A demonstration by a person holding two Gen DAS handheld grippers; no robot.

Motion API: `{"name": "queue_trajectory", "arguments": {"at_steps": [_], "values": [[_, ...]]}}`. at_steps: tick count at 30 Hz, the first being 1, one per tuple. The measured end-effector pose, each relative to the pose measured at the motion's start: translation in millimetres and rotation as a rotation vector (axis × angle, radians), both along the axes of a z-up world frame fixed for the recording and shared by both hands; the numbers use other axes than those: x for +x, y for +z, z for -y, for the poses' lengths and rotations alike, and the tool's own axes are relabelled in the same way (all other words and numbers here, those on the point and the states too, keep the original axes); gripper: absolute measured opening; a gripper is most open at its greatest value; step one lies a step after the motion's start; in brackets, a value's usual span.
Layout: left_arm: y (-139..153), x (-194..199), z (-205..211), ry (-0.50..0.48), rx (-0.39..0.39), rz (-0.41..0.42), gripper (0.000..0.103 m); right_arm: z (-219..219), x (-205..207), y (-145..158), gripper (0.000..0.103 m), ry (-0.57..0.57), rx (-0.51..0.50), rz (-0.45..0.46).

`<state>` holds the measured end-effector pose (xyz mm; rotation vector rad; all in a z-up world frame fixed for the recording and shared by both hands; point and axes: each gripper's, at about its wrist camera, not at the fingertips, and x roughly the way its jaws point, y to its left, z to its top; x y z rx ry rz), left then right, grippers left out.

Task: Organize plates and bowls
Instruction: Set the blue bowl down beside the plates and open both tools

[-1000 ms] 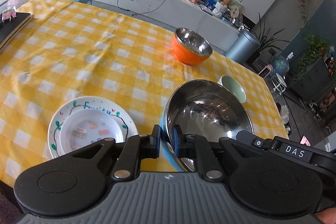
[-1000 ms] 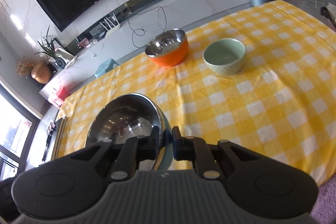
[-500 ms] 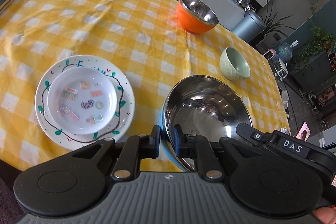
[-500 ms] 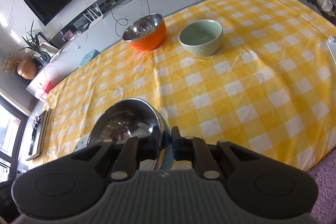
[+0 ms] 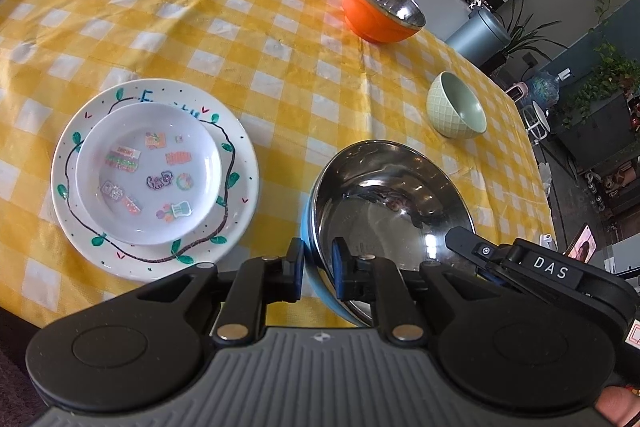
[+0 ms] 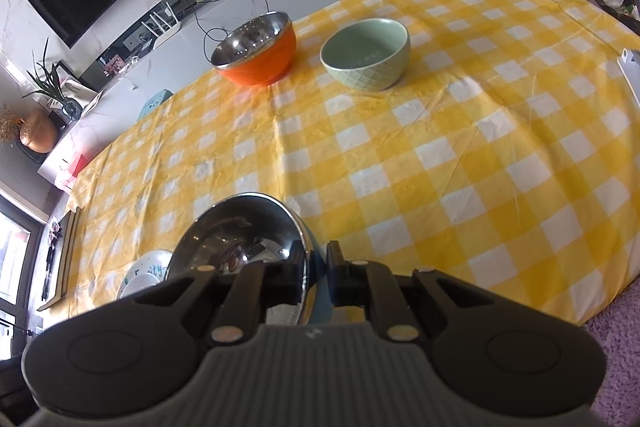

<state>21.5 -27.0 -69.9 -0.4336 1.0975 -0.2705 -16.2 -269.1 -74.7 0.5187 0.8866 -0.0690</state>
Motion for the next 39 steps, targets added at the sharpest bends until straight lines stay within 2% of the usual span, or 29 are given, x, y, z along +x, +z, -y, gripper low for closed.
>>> {"name": "queue_trajectory", "arguments": {"at_steps": [12, 17, 20, 21, 24, 25, 27, 36, 39], "values": [[-5, 2, 13, -0.044, 0.005, 0.037, 0.018, 7, 6, -14, 0.009, -0.033, -0.027, -0.022], [-5, 3, 13, -0.053, 0.000, 0.038, 0.018, 10, 9, -25, 0.009, -0.030, 0.005, -0.069], [-6, 3, 12, -0.053, -0.003, 0.038, 0.018, 11, 8, -28, 0.009, -0.036, 0.018, -0.066], [-6, 3, 12, -0.051, -0.004, 0.037, 0.020, 10, 8, -27, 0.010, -0.034, 0.016, -0.066], [-4, 3, 12, -0.046, -0.014, 0.049, 0.039, 10, 8, -25, 0.013, -0.031, 0.014, -0.054], [-3, 3, 11, -0.045, -0.017, 0.059, 0.047, 10, 8, -24, 0.017, -0.028, 0.010, -0.047], [1, 3, 11, -0.042, -0.018, 0.081, 0.052, 10, 9, -20, 0.026, -0.022, -0.010, -0.035], [18, 4, 5, -0.018, 0.019, 0.170, 0.055, 1, 9, -5, 0.033, 0.005, -0.126, 0.047], [25, 7, 4, -0.013, 0.033, 0.200, 0.055, 0, 9, -1, 0.033, 0.011, -0.131, 0.077]]}}
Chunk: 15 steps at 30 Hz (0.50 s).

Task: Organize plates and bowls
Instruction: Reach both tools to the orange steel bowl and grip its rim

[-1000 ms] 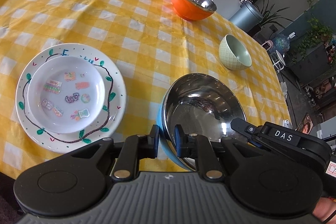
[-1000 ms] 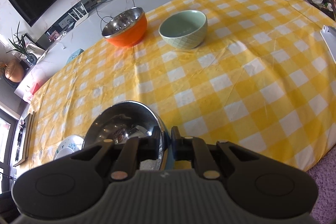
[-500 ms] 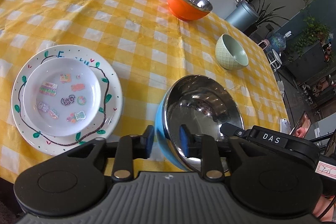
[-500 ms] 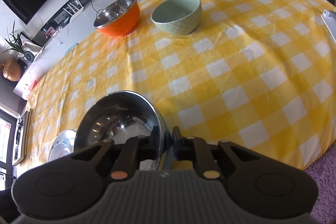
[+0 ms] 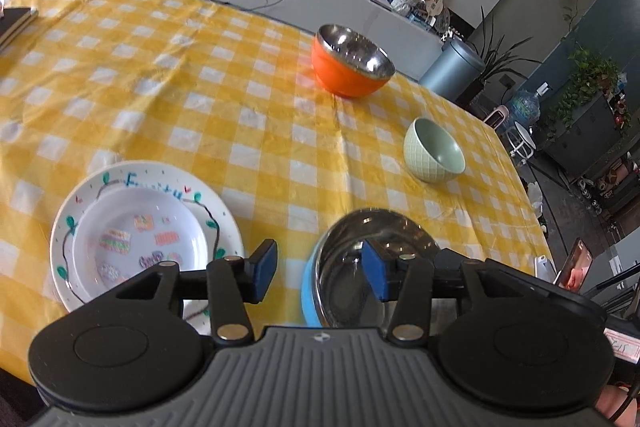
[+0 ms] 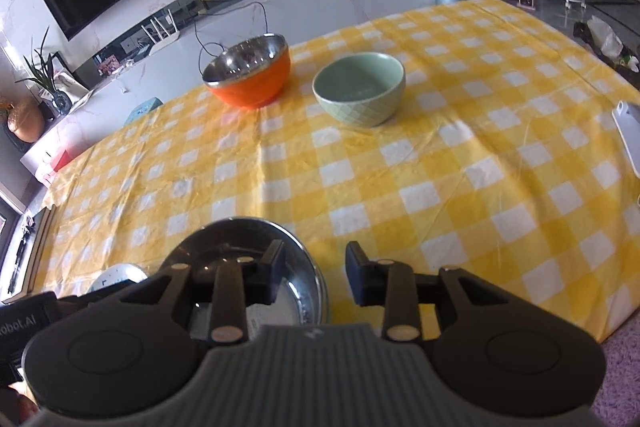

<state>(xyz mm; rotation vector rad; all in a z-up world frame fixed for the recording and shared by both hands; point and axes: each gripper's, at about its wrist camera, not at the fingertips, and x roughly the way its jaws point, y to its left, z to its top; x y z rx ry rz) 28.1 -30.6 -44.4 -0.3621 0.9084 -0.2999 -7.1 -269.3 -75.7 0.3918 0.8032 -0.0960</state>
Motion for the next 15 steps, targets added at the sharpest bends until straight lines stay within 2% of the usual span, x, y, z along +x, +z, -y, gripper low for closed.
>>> {"name": "queue_trajectory", "arguments": {"at_steps": [8, 15], "values": [[14, 21, 1, -0.016, 0.043, 0.045, 0.055, -6, 13, 10, 0.034, 0.046, -0.024, 0.046], [28, 51, 13, -0.066, 0.096, 0.076, 0.055, -11, 37, 23, 0.041, 0.087, -0.059, 0.078]]}}
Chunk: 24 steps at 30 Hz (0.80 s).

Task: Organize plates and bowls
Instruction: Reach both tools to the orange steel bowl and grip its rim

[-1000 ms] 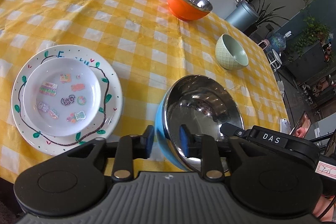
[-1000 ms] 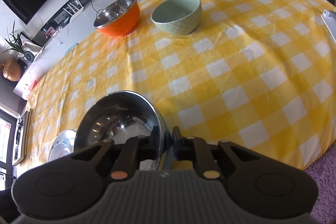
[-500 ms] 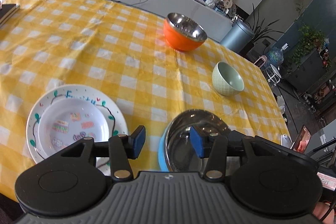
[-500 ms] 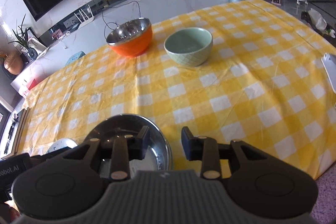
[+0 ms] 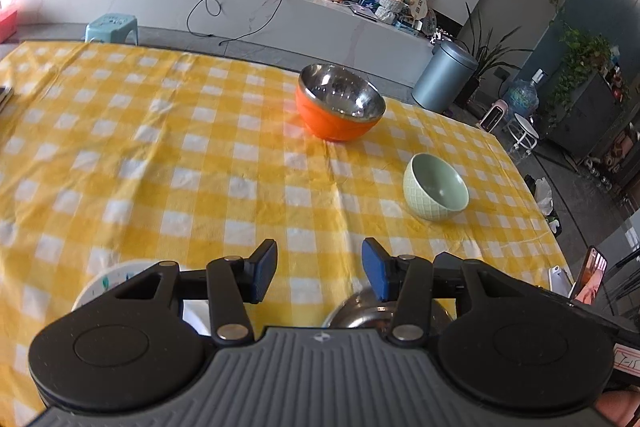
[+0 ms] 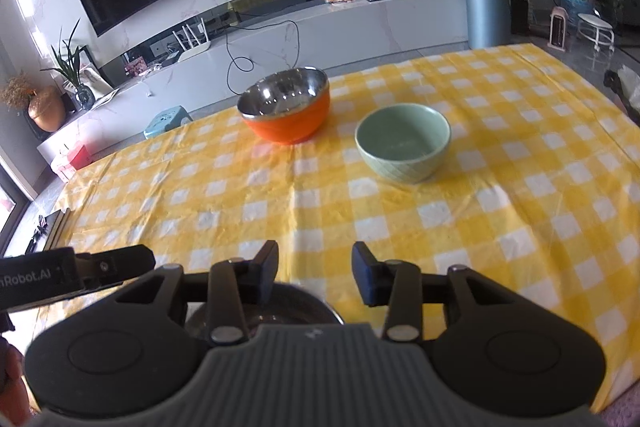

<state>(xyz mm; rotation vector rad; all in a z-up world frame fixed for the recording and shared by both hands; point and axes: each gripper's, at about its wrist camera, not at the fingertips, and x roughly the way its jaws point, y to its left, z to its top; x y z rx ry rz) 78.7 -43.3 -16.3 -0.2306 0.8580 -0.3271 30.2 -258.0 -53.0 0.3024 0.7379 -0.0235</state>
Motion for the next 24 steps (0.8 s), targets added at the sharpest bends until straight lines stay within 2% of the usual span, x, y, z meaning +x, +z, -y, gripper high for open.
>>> {"name": "queue_trajectory", "arguments": {"at_steps": [8, 17, 24], "values": [[12, 48, 8, -0.043, 0.035, 0.029, 0.055, -7, 44, 13, 0.044, 0.056, -0.046, 0.043], [14, 110, 9, -0.023, -0.012, 0.072, 0.060, 6, 109, 18, 0.044, 0.058, 0.017, 0.081], [-5, 168, 9, 0.012, -0.095, 0.033, 0.060, 18, 168, 4, 0.044, 0.027, 0.026, 0.067]]}}
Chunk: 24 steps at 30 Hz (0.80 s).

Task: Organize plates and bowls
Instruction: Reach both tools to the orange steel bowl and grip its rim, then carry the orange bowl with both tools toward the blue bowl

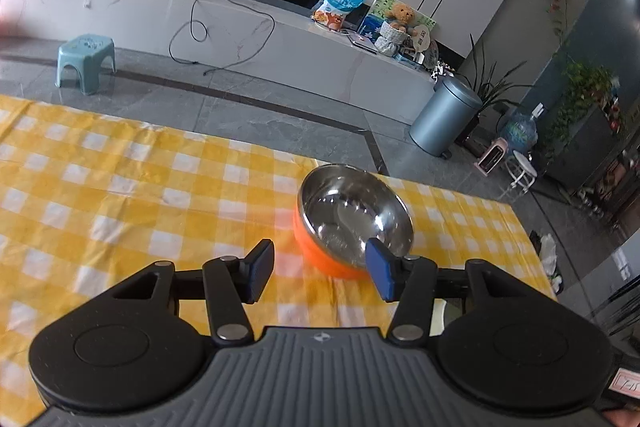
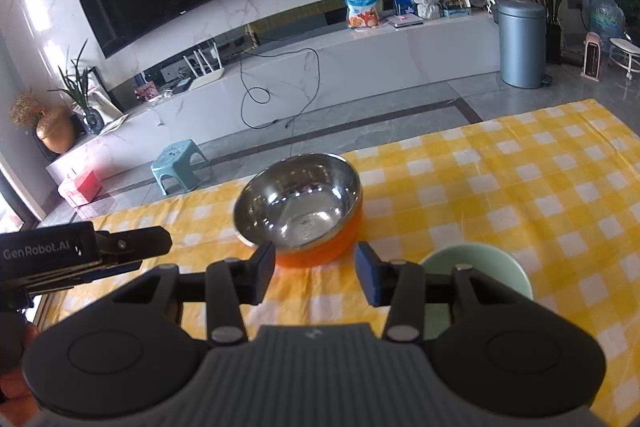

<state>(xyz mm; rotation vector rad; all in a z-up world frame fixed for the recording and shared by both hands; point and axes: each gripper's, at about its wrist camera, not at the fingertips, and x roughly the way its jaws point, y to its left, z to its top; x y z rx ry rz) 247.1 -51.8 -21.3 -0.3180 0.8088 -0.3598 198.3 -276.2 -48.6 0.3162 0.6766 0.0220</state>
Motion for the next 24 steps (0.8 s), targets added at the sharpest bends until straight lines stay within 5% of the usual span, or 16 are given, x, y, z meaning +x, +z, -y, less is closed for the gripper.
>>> {"name": "queue_trajectory", "arguments": {"at_steps": [12, 24], "values": [[-34, 62, 33, -0.013, 0.053, -0.029, 0.058, 22, 83, -31, 0.037, -0.054, -0.018, -0.071], [-42, 68, 45, 0.001, 0.125, -0.042, 0.016, 20, 101, -55, 0.015, -0.065, 0.038, -0.120]]}}
